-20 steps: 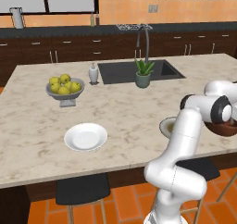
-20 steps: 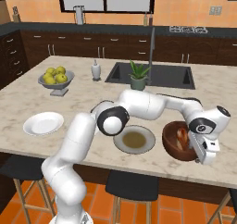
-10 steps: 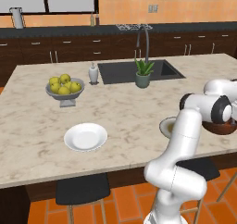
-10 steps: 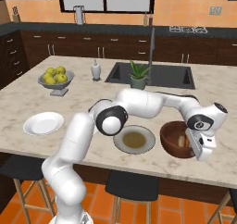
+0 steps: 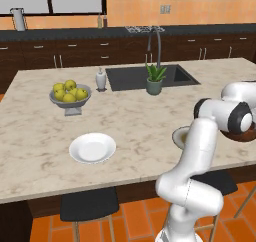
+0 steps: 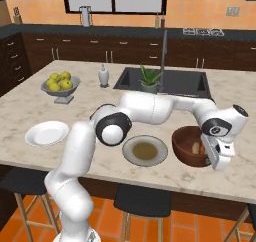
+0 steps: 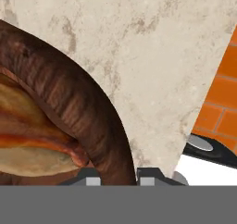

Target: Pick the chicken drumstick and sweet potato from their plates and place them in the bowl. Then put the bowl in the fridge.

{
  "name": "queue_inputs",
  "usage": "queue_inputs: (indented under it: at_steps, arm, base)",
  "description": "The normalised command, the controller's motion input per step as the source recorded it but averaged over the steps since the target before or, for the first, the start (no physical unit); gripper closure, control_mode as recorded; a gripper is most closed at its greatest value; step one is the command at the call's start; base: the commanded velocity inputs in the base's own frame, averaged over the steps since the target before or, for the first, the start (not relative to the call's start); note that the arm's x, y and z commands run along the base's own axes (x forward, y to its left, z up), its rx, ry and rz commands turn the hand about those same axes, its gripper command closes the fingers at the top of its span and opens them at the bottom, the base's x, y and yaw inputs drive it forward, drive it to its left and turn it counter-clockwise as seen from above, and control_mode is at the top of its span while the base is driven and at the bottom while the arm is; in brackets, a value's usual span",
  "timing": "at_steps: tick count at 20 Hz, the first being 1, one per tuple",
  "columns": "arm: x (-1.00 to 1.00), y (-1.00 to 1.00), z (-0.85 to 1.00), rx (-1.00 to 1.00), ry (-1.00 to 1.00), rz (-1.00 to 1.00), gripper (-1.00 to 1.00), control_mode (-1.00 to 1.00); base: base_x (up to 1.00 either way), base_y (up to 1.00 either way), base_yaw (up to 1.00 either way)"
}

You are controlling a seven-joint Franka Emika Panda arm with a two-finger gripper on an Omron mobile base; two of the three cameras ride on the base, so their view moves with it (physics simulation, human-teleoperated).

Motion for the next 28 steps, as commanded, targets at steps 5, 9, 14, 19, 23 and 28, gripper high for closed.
queue_inputs:
  at_steps: [5,9,14,19,23,28]
  arm:
    - [-0.49,0.63,0.33,-0.09,-0.05,0.0,1.0,-1.0]
    - [-0.83,0.81,0.42,-0.14,-0.03,0.0,1.0,-1.0]
    - [-0.59,0.88,0.53,-0.14,-0.1,0.0,1.0,-1.0]
    - [-0.09,1.0,0.22,-0.01,0.0,-0.1,1.0,-1.0]
    - [-0.1,1.0,0.48,0.0,0.0,-0.14,1.0,-1.0]
    - [-0.02,0.88,0.33,0.01,-0.04,-0.23,1.0,-1.0]
  base:
    - [0.0,0.0,0.0]
    - [0.0,0.0,0.0]
    - [0.0,0.0,0.0]
    - [0.0,0.0,0.0]
    - [0.0,0.0,0.0]
    - [0.0,0.0,0.0]
